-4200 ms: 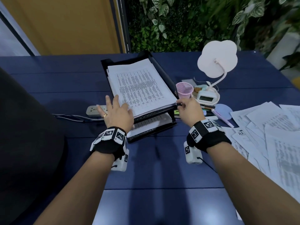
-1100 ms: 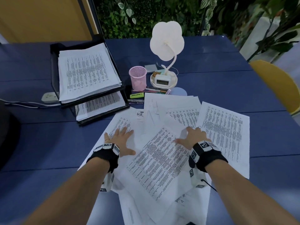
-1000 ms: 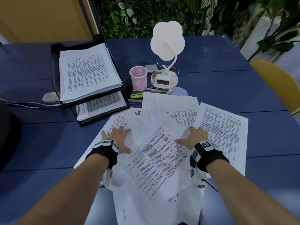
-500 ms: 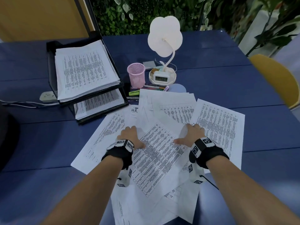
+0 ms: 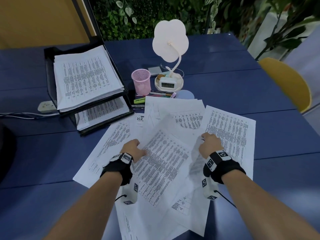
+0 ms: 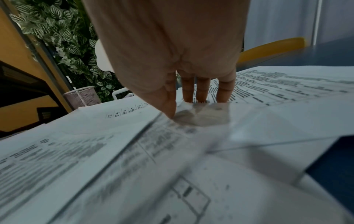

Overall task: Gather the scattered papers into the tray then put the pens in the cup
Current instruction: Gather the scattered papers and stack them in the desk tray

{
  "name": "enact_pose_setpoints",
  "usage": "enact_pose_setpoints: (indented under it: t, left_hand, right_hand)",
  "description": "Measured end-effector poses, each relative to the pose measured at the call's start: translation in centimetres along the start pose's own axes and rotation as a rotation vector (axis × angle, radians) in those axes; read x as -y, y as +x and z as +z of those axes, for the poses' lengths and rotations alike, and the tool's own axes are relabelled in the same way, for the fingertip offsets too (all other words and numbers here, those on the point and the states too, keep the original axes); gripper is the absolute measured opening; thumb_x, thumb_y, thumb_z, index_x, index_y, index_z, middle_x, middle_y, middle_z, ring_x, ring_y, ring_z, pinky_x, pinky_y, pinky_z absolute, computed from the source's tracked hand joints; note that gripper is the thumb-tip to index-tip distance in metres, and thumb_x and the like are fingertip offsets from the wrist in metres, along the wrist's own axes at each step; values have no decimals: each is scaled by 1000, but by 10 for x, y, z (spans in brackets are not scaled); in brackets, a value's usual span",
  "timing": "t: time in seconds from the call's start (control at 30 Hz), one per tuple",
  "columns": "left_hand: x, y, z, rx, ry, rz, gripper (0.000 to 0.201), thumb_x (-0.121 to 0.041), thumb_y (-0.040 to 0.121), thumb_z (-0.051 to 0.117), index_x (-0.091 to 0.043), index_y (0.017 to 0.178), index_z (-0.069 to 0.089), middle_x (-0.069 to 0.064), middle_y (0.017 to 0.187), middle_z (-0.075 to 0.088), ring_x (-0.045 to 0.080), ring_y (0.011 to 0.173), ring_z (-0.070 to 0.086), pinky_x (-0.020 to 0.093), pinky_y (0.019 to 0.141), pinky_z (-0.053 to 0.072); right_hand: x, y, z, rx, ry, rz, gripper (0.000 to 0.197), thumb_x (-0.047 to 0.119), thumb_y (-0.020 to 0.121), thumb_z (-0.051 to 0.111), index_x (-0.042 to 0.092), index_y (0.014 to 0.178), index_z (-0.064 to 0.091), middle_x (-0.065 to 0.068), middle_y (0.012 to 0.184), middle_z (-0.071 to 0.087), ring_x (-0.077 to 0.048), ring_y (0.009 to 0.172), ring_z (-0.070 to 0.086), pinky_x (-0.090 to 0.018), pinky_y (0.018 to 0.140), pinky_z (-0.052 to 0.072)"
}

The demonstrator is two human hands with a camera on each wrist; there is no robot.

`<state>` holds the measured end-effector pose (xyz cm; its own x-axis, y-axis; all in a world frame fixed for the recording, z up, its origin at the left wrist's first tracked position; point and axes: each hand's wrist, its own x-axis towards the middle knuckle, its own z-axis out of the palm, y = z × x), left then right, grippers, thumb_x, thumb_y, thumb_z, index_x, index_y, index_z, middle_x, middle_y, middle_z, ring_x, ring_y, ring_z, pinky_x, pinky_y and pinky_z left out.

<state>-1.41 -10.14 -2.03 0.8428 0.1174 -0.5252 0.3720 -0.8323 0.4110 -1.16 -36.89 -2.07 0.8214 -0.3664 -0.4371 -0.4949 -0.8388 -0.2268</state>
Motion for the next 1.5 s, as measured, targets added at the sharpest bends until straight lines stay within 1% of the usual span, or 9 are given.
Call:
enact_pose_setpoints:
  t: [0.17,0.4,0.57,0.7,0.87,1.03,1.23,1.4,1.5]
  left_hand:
    - [24,4,-6,-117,-206,-101,58,-20,81,73,-10,128,42,18,114,59,30,90,57,37,80,50]
    - [42,2,-7,-219,-422,-41,57,-10,84,69,-14,134,43,9,128,53,18,91,45,26,81,38]
    - [52,-2,-7,-179,-492,-82,57,-29,87,67,-20,135,40,6,123,58,22,91,54,31,86,45]
    - [54,-4,-9,-130,-522,-1,53,-29,91,61,-20,138,38,-6,120,53,18,98,55,30,90,44]
    - [59,-8,-12,-50,-555,53,40,-31,92,59,-21,130,51,0,120,64,22,106,62,40,98,47]
    - [61,-4,-16,-126,-346,60,33,-31,96,51,-13,123,59,7,115,64,21,96,59,27,82,45]
    - [65,5,-26,-154,-315,8,47,-34,99,44,-7,138,43,14,138,48,31,125,47,39,105,38]
    - [48,3,-19,-144,-332,26,38,-22,100,41,-4,134,39,14,128,54,25,100,54,30,85,42]
    - [36,4,-6,-130,-289,80,48,-9,98,42,-8,144,27,17,134,51,30,110,55,35,92,45]
  right_hand:
    - [-2,-5,9,-46,-87,8,48,23,89,55,24,135,42,-6,134,44,-26,124,40,-44,97,39]
    - [1,-11,14,-56,-16,78,58,43,91,51,11,137,35,-11,138,41,-30,127,39,-44,97,40]
    - [6,-11,18,55,275,47,37,41,94,47,6,81,50,-7,74,54,-21,64,54,-26,61,46]
    - [19,-16,21,150,475,45,55,48,94,43,7,58,46,-10,61,52,-24,54,50,-28,58,43]
    - [30,-19,19,54,586,-9,42,21,88,58,15,62,27,-1,61,25,-18,54,26,-27,52,19]
    - [32,-17,14,58,469,34,15,1,92,43,2,78,50,-12,82,49,-27,84,51,-27,66,35]
    - [31,-20,8,214,339,82,27,2,97,33,5,70,37,-8,89,40,-21,88,42,-28,78,35]
    - [32,-24,7,201,433,101,35,3,97,36,-7,129,45,2,69,31,-27,102,49,-30,87,43]
    - [34,-29,-2,214,357,39,39,2,97,41,0,136,43,-14,108,54,-28,128,42,-24,98,35]
